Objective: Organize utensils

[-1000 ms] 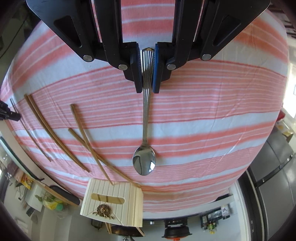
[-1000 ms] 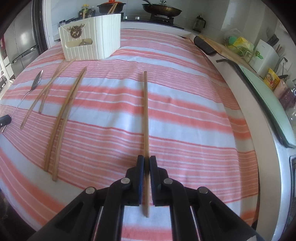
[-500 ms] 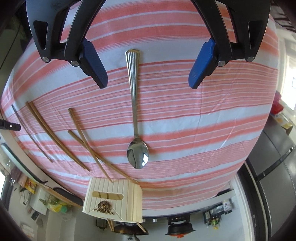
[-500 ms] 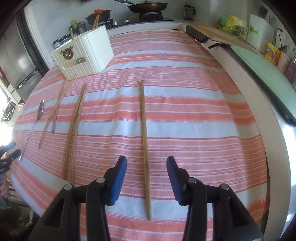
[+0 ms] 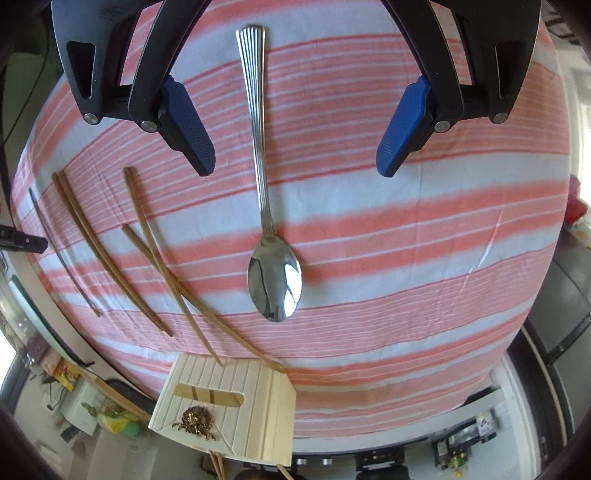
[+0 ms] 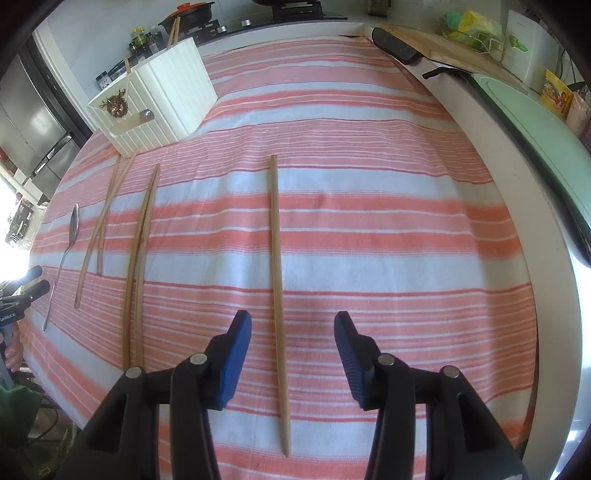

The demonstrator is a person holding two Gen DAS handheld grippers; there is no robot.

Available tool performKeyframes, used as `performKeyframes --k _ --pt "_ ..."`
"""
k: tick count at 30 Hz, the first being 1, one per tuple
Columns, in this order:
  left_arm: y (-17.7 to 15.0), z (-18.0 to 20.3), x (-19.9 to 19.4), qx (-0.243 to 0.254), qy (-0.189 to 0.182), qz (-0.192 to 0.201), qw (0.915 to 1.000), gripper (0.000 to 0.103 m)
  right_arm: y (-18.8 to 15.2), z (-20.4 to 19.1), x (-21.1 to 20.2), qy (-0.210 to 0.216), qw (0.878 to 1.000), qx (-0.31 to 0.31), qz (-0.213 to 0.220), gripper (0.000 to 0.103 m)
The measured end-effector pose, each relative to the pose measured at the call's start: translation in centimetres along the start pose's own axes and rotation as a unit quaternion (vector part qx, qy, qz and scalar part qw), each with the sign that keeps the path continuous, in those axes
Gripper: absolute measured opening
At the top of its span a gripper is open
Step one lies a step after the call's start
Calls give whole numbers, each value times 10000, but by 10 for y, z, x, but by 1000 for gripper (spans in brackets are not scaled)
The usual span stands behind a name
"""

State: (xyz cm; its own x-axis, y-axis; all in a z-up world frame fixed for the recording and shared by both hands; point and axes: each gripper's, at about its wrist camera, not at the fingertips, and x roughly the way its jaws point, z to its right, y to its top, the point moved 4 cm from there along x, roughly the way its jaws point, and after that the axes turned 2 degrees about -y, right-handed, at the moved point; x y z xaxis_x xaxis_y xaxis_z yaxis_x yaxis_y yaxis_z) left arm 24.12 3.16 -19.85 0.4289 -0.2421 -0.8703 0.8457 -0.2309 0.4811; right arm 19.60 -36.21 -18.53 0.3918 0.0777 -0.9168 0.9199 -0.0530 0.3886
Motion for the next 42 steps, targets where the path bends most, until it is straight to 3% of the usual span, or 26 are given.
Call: performKeyframes --k 5,11,13,15,16,18,19,22,25,29,36,42 --pt "25 -7 27 -147 -8 -195 9997 90 20 -6 20 182 9993 -159 -296 48" --pt "46 -7 43 98 332 -235 9991 93 53 -16 38 -123 9974 -594 -390 49" --pt "52 -6 47 105 368 -240 9990 94 65 -19 44 -238 9964 -718 -374 47" --pt "56 -6 49 105 373 -217 9990 93 77 -20 49 -313 9963 -731 -332 36" --pt "58 -5 49 115 366 -172 9991 87 82 -20 51 -338 9965 -699 -309 30" --pt "61 -3 47 159 348 -40 9993 66 91 -18 54 -320 9972 -603 -295 7" --pt "62 -1 45 180 262 18 9995 42 95 -17 56 -304 9976 -553 -283 6" --pt "62 -4 41 54 200 40 9998 42 101 -15 54 -248 9988 -394 -171 6" --pt "58 -7 21 -33 235 313 9992 42 104 -18 36 -27 9996 -245 122 6" --pt "56 -8 -23 -105 214 799 9965 42 104 -34 -18 214 9958 -383 803 6" --pt "53 6 -96 1 129 1567 9876 42 90 -63 -107 609 9788 -626 1851 6" --pt "51 15 -127 4 4 1940 9810 42 78 -81 -140 765 9644 -706 2432 6"
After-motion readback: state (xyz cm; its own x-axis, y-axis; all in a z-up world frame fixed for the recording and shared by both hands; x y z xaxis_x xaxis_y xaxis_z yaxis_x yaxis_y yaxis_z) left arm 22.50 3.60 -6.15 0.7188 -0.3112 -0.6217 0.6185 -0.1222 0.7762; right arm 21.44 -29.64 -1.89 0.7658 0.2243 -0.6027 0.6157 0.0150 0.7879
